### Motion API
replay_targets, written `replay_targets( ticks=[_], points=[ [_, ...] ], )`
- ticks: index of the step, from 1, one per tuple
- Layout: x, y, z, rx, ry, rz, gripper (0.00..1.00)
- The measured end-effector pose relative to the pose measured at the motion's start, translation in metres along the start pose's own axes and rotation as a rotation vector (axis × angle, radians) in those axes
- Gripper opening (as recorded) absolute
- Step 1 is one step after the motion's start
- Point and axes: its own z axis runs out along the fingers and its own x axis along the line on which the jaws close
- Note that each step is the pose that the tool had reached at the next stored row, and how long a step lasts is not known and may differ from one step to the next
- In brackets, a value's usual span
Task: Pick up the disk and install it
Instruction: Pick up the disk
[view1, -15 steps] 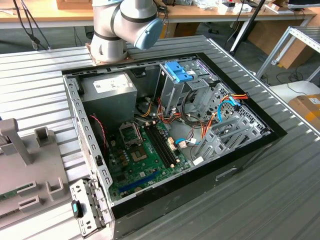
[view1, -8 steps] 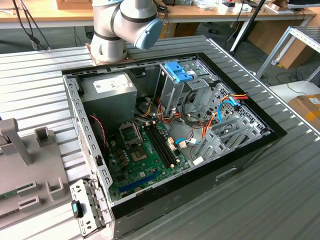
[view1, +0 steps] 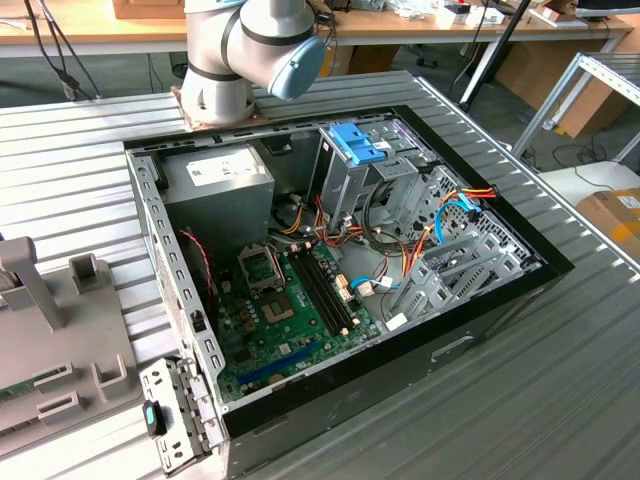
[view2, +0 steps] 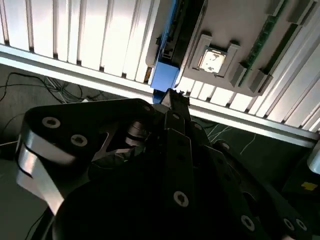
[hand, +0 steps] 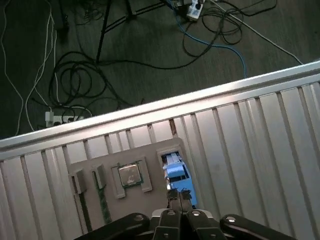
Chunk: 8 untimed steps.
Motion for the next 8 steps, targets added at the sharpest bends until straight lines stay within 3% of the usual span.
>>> replay_targets(
  ticks=[2,5,7,8],
  points=[
    [0.0000,0.0000,0.0008,0.0016,0.0039,-0.096,0.11],
    [0.0000,-0.0001,0.0013,0.0027,0.0066,-0.164,0.11],
    [0.0000,-0.0001,0.0018,0.0041,0.0099,-0.248,0.11],
    [0.0000,0.0000,0.0018,0.0042,0.0100,-0.252,0.11]
  ],
)
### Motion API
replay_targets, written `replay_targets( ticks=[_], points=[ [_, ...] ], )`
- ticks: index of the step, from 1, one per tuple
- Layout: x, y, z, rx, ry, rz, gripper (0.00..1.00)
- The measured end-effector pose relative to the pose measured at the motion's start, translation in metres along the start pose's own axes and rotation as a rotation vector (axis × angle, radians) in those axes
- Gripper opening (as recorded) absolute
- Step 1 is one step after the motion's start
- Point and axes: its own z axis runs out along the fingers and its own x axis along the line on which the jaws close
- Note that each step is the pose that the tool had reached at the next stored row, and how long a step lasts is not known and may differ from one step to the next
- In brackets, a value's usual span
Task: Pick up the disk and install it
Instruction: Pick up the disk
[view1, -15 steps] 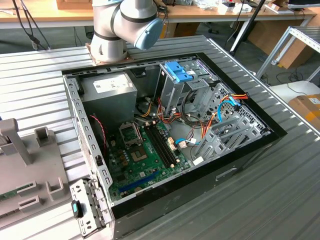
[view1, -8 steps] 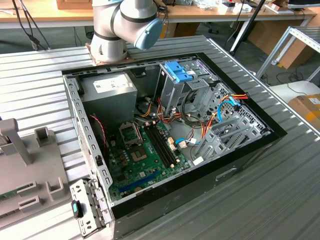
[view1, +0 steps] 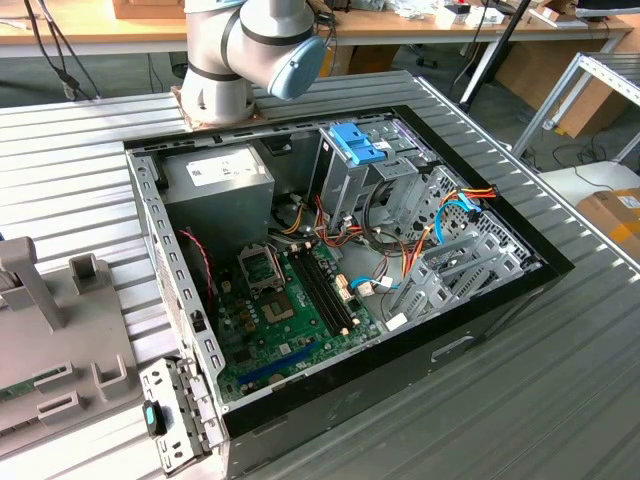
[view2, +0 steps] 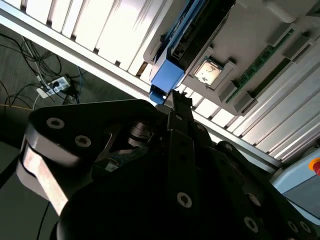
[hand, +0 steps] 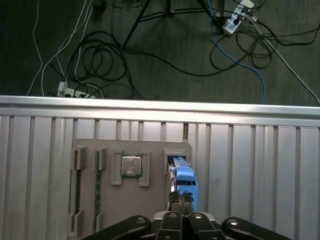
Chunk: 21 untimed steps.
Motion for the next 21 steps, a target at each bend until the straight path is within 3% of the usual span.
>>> replay_targets(
  ticks=[6,8,12,21],
  points=[
    [-0.0016,-0.0035,0.0000,0.0016,-0.0113,-0.005,0.11],
    [-0.0016,-0.0090,0.0001,0.0018,-0.0117,-0.006,0.11],
    [-0.0016,-0.0093,0.0036,0.0016,-0.0117,-0.006,0.11],
    [-0.0043,-0.0094,0.0037,0.0017,-0.0117,-0.006,0.11]
  ],
)
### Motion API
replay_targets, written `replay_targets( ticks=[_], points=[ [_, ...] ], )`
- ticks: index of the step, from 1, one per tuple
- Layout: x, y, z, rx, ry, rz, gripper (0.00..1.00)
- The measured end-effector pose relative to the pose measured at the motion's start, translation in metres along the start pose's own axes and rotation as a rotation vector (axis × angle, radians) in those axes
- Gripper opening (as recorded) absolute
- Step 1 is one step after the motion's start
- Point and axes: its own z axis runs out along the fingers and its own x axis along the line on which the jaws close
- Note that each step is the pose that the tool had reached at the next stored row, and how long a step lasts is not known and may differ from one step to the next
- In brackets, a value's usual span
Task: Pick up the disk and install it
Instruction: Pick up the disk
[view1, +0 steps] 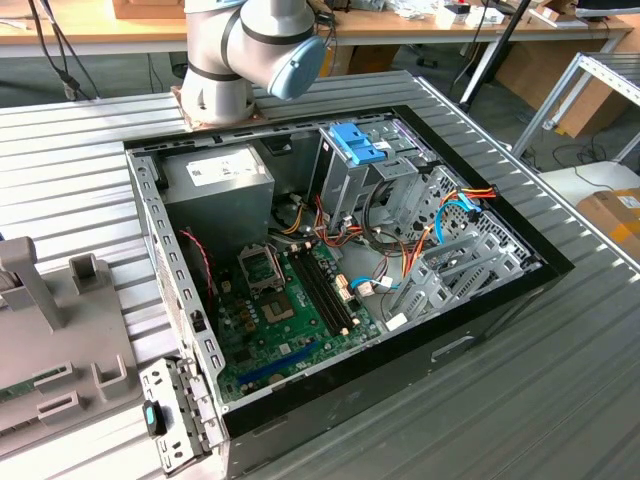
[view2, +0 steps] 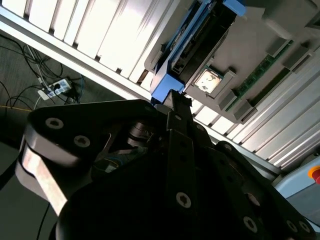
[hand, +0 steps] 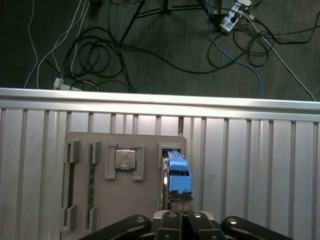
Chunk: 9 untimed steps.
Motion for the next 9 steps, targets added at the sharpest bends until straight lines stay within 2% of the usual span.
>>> replay_targets(
  ticks=[5,7,8,9],
  points=[
    [-0.0006,0.0000,0.0000,0.0000,0.0000,0.000,0.11],
    [-0.0008,0.0000,0.0000,0.0000,0.0000,0.000,0.24],
    [-0.0009,0.0000,0.0000,0.0000,0.0000,0.000,0.24],
    [-0.0011,-0.0001,0.0000,0.0000,0.0000,0.000,0.42]
  ],
)
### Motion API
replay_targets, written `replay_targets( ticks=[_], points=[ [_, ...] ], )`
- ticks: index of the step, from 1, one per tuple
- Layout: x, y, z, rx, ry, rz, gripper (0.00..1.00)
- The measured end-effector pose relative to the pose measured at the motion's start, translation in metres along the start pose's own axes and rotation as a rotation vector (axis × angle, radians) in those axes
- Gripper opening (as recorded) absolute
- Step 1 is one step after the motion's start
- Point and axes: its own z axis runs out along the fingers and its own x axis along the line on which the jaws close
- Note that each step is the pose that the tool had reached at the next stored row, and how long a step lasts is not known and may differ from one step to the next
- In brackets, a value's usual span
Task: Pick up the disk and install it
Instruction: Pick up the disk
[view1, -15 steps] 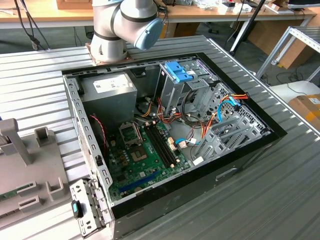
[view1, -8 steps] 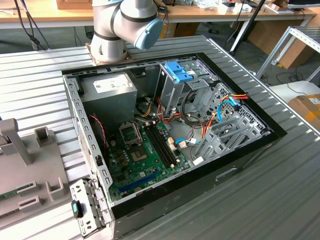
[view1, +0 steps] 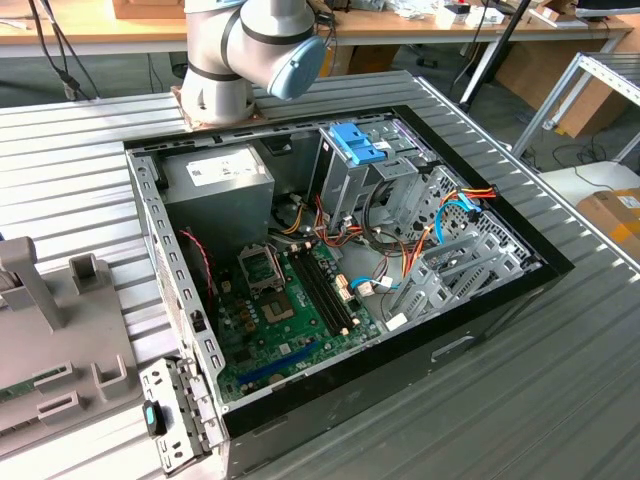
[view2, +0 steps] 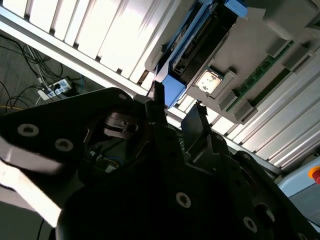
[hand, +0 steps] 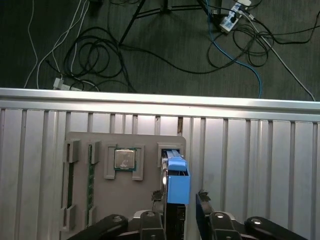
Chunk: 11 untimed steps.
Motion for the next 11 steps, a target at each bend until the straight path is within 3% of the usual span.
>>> replay_targets(
  ticks=[4,9,11],
  points=[
    [-0.0005,0.0000,0.0000,0.0000,0.0000,0.000,0.60],
    [-0.0009,-0.0001,0.0007,0.0001,0.0000,0.000,0.60],
    [-0.0009,-0.0004,0.0097,0.0000,0.0000,0.000,0.60]
  ],
)
